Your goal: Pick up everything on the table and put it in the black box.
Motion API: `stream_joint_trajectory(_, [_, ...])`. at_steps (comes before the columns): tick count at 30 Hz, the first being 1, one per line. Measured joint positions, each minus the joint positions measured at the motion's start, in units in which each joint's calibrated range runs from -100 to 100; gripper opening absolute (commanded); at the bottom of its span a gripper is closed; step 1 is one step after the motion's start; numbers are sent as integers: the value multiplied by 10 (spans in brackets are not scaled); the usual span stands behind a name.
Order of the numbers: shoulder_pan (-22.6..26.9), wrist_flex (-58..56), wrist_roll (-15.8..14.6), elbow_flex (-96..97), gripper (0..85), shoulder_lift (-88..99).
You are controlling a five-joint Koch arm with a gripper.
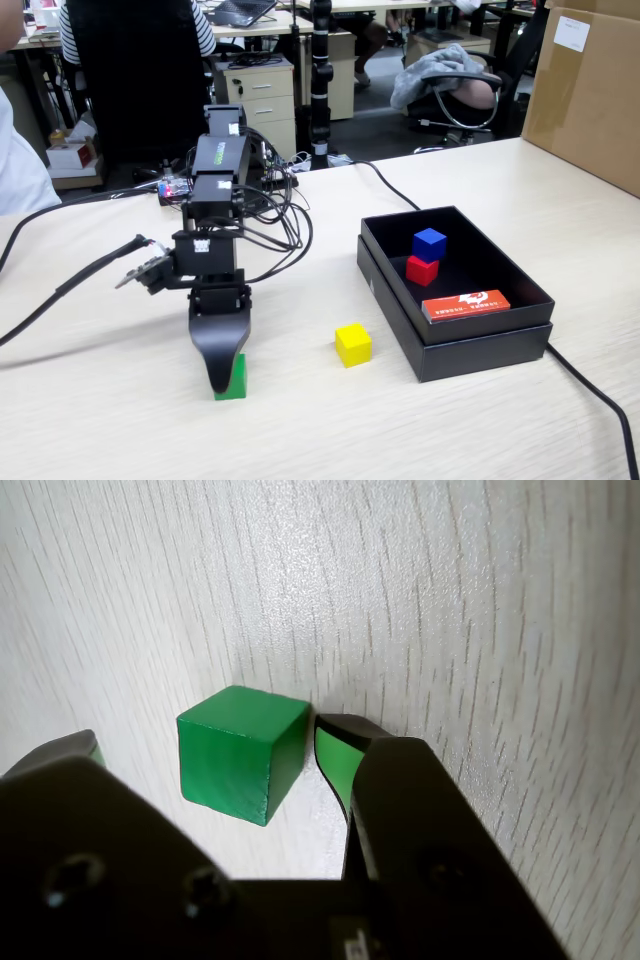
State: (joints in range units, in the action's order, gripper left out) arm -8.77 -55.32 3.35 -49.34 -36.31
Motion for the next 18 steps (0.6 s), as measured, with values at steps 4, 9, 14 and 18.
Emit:
stream_joint_trajectory(4, [0, -33, 1, -37, 218, -25])
stream_joint_trajectory(9, [0, -46, 2, -38, 25, -27])
stream_joint_trajectory(14, [0, -46, 4, -31, 9, -16])
stream_joint_trajectory(18, [3, -50, 4, 38, 9, 50])
